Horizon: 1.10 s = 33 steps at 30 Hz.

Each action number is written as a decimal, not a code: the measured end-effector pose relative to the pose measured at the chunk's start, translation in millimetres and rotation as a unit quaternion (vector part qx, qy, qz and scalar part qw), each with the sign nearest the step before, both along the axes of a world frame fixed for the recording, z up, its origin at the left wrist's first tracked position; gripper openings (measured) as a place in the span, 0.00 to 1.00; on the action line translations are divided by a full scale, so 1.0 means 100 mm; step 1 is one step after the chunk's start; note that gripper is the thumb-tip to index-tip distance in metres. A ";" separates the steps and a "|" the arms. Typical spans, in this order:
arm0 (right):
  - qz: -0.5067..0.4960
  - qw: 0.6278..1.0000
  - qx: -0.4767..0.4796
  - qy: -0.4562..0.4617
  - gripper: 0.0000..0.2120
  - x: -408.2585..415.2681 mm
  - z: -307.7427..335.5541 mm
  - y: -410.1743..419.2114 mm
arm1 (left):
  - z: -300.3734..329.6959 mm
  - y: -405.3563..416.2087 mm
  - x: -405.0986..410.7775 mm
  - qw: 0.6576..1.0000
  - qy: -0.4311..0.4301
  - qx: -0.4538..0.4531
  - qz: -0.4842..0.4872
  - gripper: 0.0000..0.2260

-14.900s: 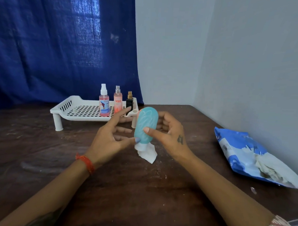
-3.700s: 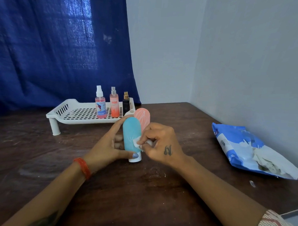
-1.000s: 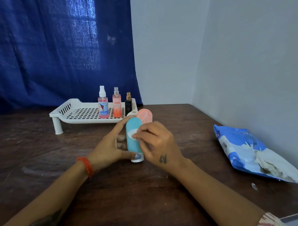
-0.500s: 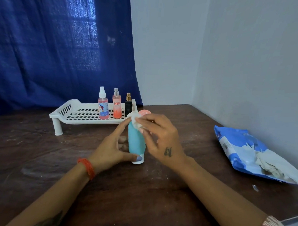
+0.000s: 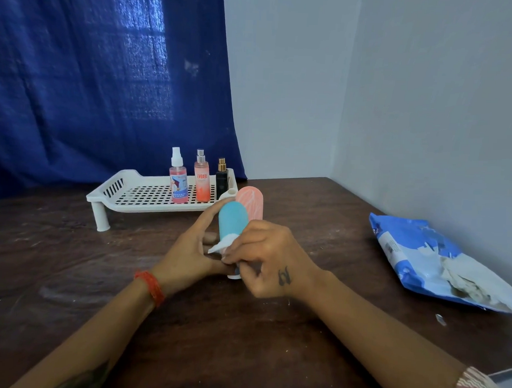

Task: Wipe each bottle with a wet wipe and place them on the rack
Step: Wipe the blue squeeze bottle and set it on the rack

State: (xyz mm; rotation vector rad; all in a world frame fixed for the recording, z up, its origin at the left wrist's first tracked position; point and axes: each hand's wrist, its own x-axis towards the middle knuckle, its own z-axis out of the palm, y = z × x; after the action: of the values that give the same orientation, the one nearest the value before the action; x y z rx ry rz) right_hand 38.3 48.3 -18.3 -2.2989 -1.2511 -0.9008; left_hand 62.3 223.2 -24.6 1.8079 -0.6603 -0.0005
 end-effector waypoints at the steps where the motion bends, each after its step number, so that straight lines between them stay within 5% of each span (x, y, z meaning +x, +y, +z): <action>1: 0.002 1.000 0.010 0.014 0.09 -0.01 0.00 0.00 | 0.00 0.00 0.00 1.000 0.005 -0.003 0.000 0.48; 8: 0.005 0.999 0.027 0.040 0.06 -0.02 0.01 -0.02 | -0.02 0.01 0.03 1.000 0.016 0.006 0.000 0.48; 16: -0.041 0.979 -0.126 -0.152 0.11 0.06 -0.02 0.06 | -0.03 0.01 0.06 1.000 -0.009 0.009 0.002 0.48; 20: -0.101 0.965 -0.139 -0.196 0.24 0.10 0.04 0.06 | -0.01 -0.02 0.03 1.000 -0.010 0.017 0.002 0.50; 23: -0.139 0.961 -0.098 -0.220 0.21 0.14 0.06 0.08 | 0.02 -0.04 -0.01 0.999 -0.026 0.017 0.005 0.52; 30: -0.186 0.975 0.053 -0.111 0.20 0.18 0.09 0.07 | 0.02 -0.04 -0.03 0.999 -0.023 0.038 0.014 0.54; 33: -0.211 0.969 0.128 0.011 0.21 0.13 0.11 0.07 | 0.02 -0.03 -0.04 0.999 -0.029 0.041 0.016 0.52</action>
State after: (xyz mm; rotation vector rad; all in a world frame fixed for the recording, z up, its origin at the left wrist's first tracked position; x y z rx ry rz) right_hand 51.3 55.4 -7.4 -2.3874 -0.5943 -1.0976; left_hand 58.8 220.0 -22.1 1.9040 -0.6802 0.0462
